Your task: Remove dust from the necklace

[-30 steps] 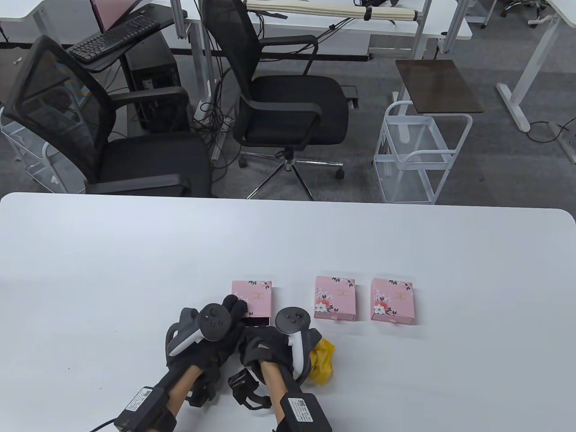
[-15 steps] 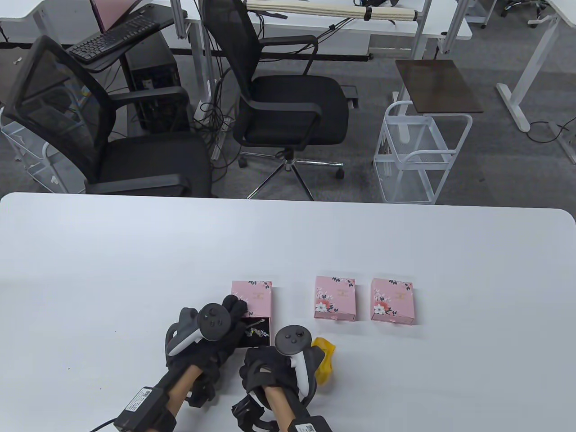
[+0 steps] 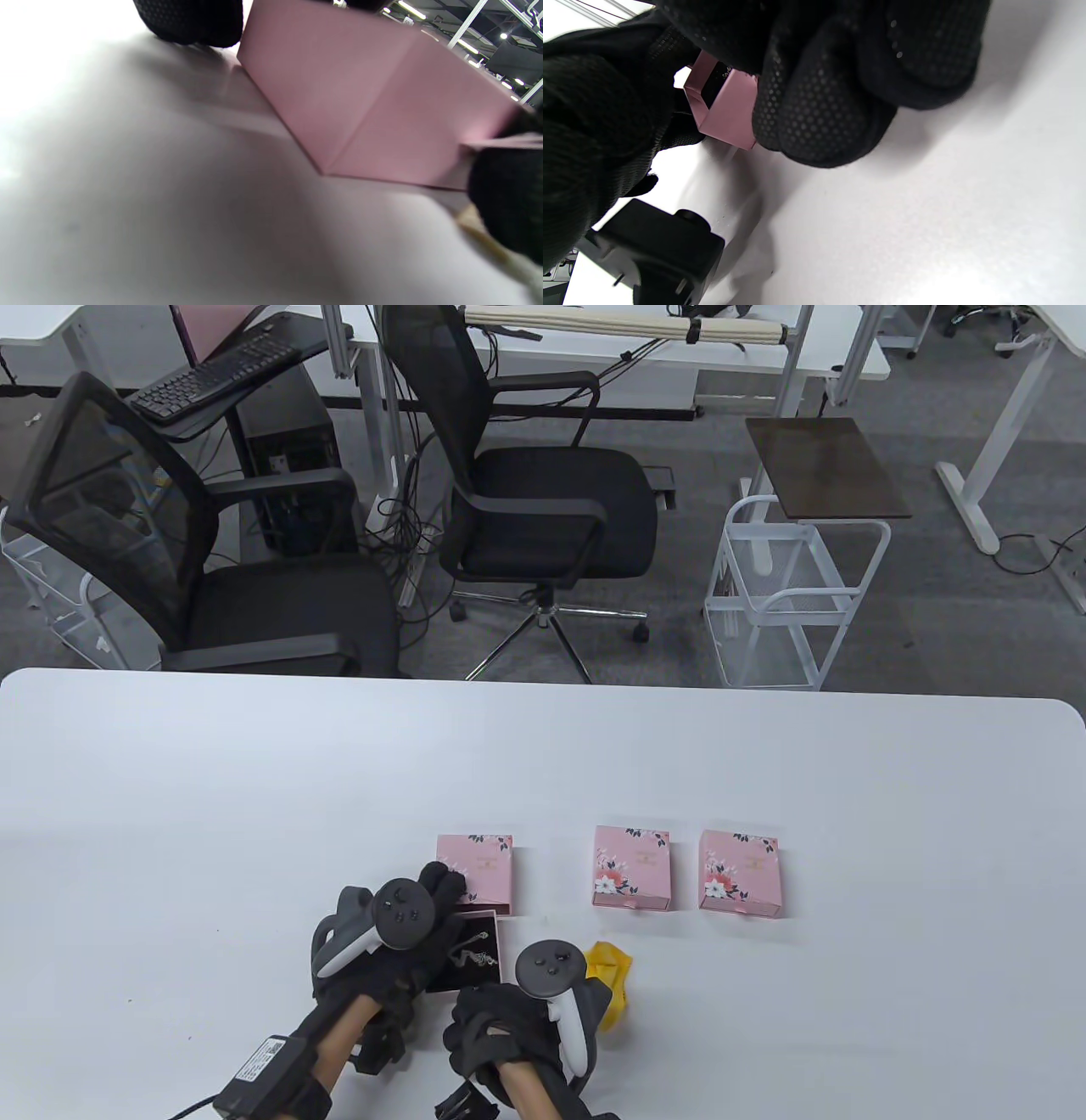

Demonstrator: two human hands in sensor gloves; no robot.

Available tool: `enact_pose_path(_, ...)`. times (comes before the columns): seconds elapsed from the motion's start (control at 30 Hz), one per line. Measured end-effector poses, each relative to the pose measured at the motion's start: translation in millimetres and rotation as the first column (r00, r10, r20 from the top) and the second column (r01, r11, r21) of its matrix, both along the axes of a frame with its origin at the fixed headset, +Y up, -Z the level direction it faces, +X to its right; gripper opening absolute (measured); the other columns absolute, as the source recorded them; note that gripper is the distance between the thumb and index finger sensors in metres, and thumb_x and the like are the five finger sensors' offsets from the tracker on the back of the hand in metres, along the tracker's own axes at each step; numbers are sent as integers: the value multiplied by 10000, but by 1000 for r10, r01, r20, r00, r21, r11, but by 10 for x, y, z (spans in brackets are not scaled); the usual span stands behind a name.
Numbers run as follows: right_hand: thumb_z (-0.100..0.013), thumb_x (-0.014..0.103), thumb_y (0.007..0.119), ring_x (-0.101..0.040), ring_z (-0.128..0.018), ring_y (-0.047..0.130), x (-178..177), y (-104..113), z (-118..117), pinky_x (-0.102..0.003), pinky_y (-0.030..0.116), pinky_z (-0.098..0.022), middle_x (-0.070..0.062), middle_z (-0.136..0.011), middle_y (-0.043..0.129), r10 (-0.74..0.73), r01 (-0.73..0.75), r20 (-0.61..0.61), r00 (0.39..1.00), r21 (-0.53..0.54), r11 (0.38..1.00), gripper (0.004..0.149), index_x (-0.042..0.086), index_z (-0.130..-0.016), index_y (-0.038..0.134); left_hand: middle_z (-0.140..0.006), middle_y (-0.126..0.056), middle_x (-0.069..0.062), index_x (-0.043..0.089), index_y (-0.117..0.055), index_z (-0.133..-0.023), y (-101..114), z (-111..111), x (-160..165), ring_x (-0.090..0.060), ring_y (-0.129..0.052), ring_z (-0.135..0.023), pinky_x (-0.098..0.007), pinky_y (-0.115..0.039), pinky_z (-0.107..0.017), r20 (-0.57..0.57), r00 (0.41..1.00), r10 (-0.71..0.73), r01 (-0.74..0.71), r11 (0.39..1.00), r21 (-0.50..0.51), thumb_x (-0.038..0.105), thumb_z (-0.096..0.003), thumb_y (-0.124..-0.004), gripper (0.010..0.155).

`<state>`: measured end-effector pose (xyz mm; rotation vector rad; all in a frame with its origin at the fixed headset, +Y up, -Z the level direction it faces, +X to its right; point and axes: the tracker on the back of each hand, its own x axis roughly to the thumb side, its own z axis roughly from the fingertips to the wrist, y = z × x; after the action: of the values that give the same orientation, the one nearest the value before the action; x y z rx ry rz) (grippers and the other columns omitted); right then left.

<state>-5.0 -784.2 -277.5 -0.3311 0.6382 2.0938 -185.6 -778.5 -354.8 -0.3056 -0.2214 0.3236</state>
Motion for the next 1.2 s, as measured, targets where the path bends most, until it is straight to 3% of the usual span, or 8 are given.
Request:
enact_pose_path(0.17, -676, 348, 730, -298, -404, 1041, 50, 66, 2, -392, 891, -330, -155, -654, 988, 19, -19, -76, 997, 0, 1000, 443, -34, -888, 804, -1257, -214, 80, 352, -328, -1170, -4, 2, -5, -331, -571, -999, -508, -613, -729, -2, 1000, 14, -14, 1000, 7, 478, -640, -505, 573)
enact_pose_path(0.27, -674, 359, 733, -296, -397, 1037, 122, 243, -23, -393, 889, -327, -148, -646, 989, 90, -81, -126, 988, 71, 994, 439, -19, -884, 811, -1257, -222, 81, 355, -334, -1169, -5, 10, -14, -323, -586, -1015, -529, -611, -728, -6, 1000, 13, -13, 1000, 24, 484, -637, -510, 575)
enact_pose_path(0.4, -671, 358, 744, -296, -393, 1026, 178, 519, -92, -396, 880, -330, -140, -643, 984, 207, -174, -156, 966, 202, 964, 414, 11, -885, 816, -1254, -200, 76, 355, -329, -1168, 69, 40, -53, -325, -580, -1026, -535, -607, -732, -21, 1000, 22, -20, 998, 59, 487, -635, -512, 580)
enact_pose_path(0.53, -661, 334, 756, -333, -502, 993, 121, 662, -218, -432, 853, -416, -170, -754, 929, 355, -278, -110, 928, 428, 860, 434, 36, -976, 739, -1252, -197, 62, 344, -337, -1170, 256, 138, -128, -332, -585, -1019, -531, -608, -732, -29, 997, 67, -62, 988, 139, 484, -635, -516, 581)
enact_pose_path(0.6, -656, 303, 762, -441, -676, 897, 52, 628, -287, -529, 771, -540, -258, -914, 804, 415, -304, -110, 903, 521, 798, 467, 70, -1049, 665, -1253, -204, 55, 340, -350, -1171, 367, 217, -179, -334, -585, -1019, -528, -611, -730, -32, 994, 104, -97, 981, 167, 481, -635, -521, 579)
enact_pose_path(0.77, -650, 272, 774, -511, -806, 778, -97, 462, -346, -593, 686, -617, -305, -1026, 669, 607, -415, -182, 773, 579, 702, 437, 116, -1048, 689, -1259, -234, 40, 335, -371, -1174, 557, 433, -377, -337, -599, -1014, -527, -621, -726, -45, 978, 205, -189, 955, 229, 482, -638, -529, 578)
enact_pose_path(1.0, -642, 264, 800, -528, -838, 748, -216, 372, -327, -598, 676, -625, -317, -1063, 624, 727, -495, -243, 643, 592, 636, 463, 97, -1059, 686, -1259, -251, 26, 326, -387, -1174, 536, 445, -406, -347, -613, -1000, -523, -631, -718, -50, 973, 223, -207, 952, 225, 482, -637, -536, 578)
enact_pose_path(1.2, -630, 250, 823, -485, -795, 815, -256, 341, -317, -560, 725, -594, -295, -1021, 703, 753, -529, -224, 619, 590, 610, 463, 78, -1042, 703, -1259, -255, 20, 322, -396, -1173, 537, 456, -416, -346, -617, -997, -522, -631, -718, -53, 975, 216, -198, 953, 231, 481, -637, -542, 578)
